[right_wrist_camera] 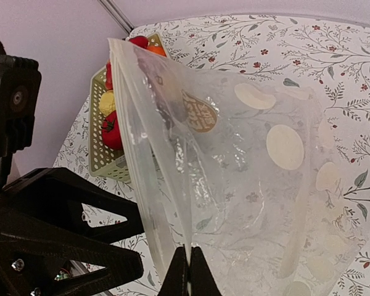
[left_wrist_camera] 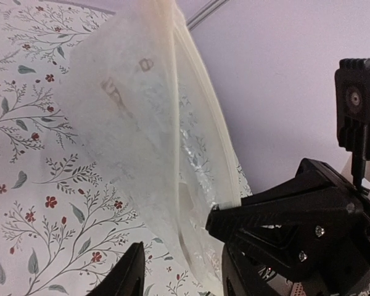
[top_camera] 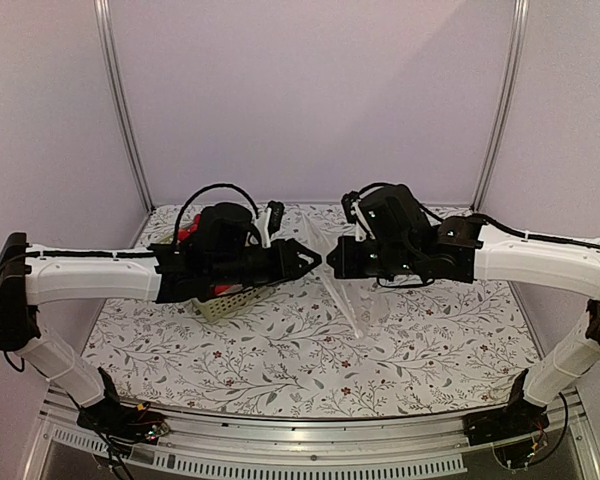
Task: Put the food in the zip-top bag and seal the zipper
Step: Adjust the zipper food storage bag.
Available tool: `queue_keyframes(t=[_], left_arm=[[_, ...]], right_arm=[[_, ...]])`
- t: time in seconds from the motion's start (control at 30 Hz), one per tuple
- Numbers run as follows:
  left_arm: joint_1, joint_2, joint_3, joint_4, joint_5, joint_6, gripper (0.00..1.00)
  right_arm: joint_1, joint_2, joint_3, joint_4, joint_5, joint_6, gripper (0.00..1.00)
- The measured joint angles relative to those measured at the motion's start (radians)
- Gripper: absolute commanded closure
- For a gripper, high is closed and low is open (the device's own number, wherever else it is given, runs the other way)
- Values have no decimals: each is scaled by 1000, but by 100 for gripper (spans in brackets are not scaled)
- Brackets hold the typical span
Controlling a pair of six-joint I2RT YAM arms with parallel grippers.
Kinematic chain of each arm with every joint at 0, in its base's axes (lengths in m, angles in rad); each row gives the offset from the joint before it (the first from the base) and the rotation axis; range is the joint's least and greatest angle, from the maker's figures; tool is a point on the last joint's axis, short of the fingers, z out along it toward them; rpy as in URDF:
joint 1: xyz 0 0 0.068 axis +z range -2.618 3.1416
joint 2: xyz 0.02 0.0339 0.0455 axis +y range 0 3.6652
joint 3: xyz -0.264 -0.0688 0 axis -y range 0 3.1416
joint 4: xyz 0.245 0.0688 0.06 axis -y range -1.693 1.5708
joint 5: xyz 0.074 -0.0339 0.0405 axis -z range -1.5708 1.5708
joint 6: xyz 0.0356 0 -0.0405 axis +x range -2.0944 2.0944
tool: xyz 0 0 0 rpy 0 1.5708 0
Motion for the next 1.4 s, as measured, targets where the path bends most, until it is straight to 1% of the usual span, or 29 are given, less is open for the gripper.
queue_keyframes(t=[0.17,0.33,0.43,0.5,0.53,0.57,0.63,0.8,1.03,1.2,1.37,1.4], left_arm=[[-1,7,0,0,-8,-11,58],[-2,60,26,-14,-13,-16,61],[-3,84,50,-27,-13,-19,68],[-4,97,66,-26,-12,-20,75],[-5,101,70,-25,-12,-24,82],[-5,105,74,-24,-12,-22,90],[-7,111,80,-26,-11,-23,100],[-13,123,112,-87,-39,-17,100],[-17,123,152,-279,-149,27,100],[-18,123,156,-408,-232,58,100],[-20,131,159,-449,-249,87,100],[-21,137,164,-452,-250,93,97]], right_arm=[[0,-2,0,9,0,0,100],[2,-10,-10,16,0,0,100],[5,-16,-15,18,4,-1,100],[6,-21,-19,20,7,-1,100],[6,-23,-22,20,10,-1,100],[6,-26,-26,21,13,-2,100],[7,-33,-33,21,21,-3,100],[7,-51,-51,6,61,-5,100],[10,-97,-51,-70,166,-21,100],[11,-115,-48,-159,237,-35,100],[11,-132,-48,-195,240,-47,100],[11,-134,-48,-196,235,-49,100]])
